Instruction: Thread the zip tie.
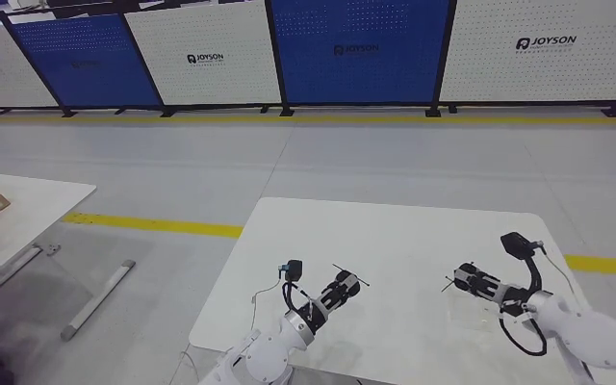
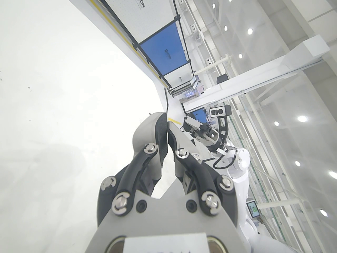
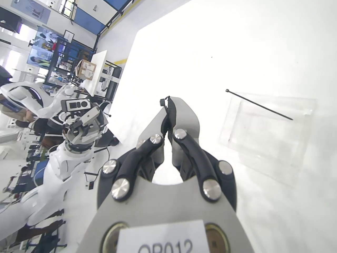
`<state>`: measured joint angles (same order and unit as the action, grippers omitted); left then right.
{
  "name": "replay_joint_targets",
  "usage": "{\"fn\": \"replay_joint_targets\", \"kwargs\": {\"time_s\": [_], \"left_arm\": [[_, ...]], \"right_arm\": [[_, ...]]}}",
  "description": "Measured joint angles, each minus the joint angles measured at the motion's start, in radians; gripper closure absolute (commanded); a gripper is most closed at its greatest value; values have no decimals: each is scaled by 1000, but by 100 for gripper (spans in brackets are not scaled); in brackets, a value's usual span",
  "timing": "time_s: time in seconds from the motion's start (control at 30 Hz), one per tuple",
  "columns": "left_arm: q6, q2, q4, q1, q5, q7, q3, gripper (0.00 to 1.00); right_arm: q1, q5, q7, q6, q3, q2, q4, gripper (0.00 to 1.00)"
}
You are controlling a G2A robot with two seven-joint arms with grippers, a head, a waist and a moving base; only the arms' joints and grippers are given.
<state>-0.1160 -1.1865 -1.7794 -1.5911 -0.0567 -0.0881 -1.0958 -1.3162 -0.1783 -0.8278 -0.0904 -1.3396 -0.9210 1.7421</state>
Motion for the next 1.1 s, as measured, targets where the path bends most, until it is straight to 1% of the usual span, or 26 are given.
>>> {"fn": "replay_joint_targets", "kwargs": {"time_s": [0.53, 0.63, 0.7, 0.77, 0.83, 0.93, 0.97, 1.03, 1.1], "left_arm": [[0, 0, 0, 0, 0, 0, 0, 100], [0, 0, 0, 0, 0, 0, 0, 100], [0, 0, 0, 0, 0, 0, 0, 100], [0, 0, 0, 0, 0, 0, 0, 100], [0, 0, 0, 0, 0, 0, 0, 100], [0, 0, 0, 0, 0, 0, 0, 100], [0, 0, 0, 0, 0, 0, 0, 100], [0, 0, 0, 0, 0, 0, 0, 100], [0, 0, 0, 0, 0, 0, 0, 100]], "right_arm": [[0, -3, 1, -2, 0, 0, 1, 100], [-13, -9, 22, 16, 8, -2, 10, 100], [-41, -44, 94, 11, 20, -5, 38, 100], [-77, -75, 172, -23, 39, -11, 82, 100], [-107, -92, 243, -40, 58, -16, 124, 100], [-155, -144, 383, -87, 104, -29, 176, 100], [-167, -163, 434, -117, 126, -35, 187, 100], [-174, -168, 479, -160, 156, -42, 189, 100], [-173, -163, 479, -171, 163, -44, 186, 100]]}}
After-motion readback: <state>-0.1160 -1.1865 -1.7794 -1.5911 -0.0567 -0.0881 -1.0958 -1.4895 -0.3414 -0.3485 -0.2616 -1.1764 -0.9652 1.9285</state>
